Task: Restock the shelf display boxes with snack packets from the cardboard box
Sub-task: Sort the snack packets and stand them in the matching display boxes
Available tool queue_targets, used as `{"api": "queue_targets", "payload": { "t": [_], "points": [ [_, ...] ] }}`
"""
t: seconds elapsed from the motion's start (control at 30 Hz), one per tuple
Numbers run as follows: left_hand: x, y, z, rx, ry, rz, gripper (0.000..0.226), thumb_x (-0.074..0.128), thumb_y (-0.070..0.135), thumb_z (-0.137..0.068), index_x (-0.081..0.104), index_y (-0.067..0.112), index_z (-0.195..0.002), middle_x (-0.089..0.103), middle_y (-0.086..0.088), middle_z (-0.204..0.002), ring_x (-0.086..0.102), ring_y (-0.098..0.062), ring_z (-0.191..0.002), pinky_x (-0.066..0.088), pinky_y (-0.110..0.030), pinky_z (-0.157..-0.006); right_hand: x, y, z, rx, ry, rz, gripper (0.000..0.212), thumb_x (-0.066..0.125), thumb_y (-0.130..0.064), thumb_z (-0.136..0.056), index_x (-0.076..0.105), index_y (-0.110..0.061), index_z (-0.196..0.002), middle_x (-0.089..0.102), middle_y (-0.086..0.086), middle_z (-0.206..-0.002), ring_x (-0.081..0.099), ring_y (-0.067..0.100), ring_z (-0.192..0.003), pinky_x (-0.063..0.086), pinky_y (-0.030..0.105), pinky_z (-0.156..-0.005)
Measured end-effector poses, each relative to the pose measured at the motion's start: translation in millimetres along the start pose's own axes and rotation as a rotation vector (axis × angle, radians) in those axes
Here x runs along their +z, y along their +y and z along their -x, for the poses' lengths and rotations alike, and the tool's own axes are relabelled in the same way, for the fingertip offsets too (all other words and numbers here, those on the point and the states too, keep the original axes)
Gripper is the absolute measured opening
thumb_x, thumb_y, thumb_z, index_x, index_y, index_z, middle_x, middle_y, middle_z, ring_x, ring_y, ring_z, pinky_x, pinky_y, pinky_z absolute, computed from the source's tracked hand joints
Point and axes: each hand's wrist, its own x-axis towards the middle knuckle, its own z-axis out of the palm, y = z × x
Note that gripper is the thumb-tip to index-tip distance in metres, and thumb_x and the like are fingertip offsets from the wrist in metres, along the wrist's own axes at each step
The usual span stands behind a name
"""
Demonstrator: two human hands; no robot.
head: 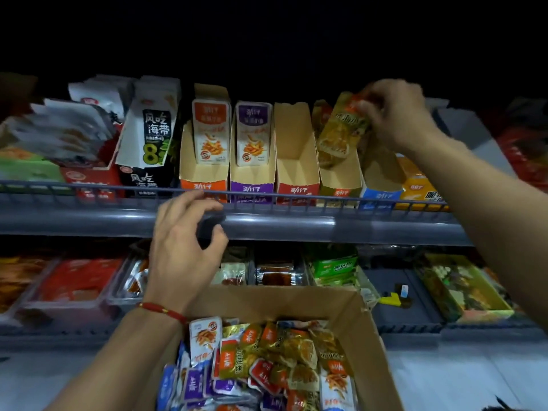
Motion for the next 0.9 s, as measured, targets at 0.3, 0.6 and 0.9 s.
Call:
{"api": "queue_targets", "payload": {
  "t": [0.3,0.6,0.9],
  "points": [
    [17,0,-15,0.221,-0.077,-0.140,0.055,0.069,0.011,-0.082,0.059,0.017,-0.136,0.037,-0.007,-0.158,0.025,-0.029,-0.149,0.032,-0.059,-0.114,41,1,-34,0.019,-0.284,0.149,0.034,0.056,-0.018,-0.102,0.057,-0.016,-0.136,0.061,0.012,-0.133,0.058,0.029,-0.124,0.047,0.041,-0.101],
    [15,2,-17,0.167,-0.050,-0.091,0.059,0.070,0.008,-0.081,0.056,0.016,-0.138,0.038,-0.008,-0.156,0.026,-0.027,-0.148,0.032,-0.059,-0.115,55,14,-51,0.108,-0.279,0.181,0.040,0.057,-0.013,-0.099,0.053,-0.024,-0.138,0.057,0.014,-0.131,0.058,0.033,-0.113,0.052,0.045,-0.094],
    [15,0,-16,0.117,-0.021,-0.066,0.059,0.067,0.004,-0.081,0.055,0.013,-0.138,0.037,-0.008,-0.155,0.026,-0.026,-0.148,0.032,-0.057,-0.115,64,17,-41,0.046,-0.110,0.122,0.032,0.056,-0.017,-0.100,0.060,-0.022,-0.131,0.058,0.016,-0.130,0.055,0.036,-0.118,0.048,0.049,-0.098]
  ]
}}
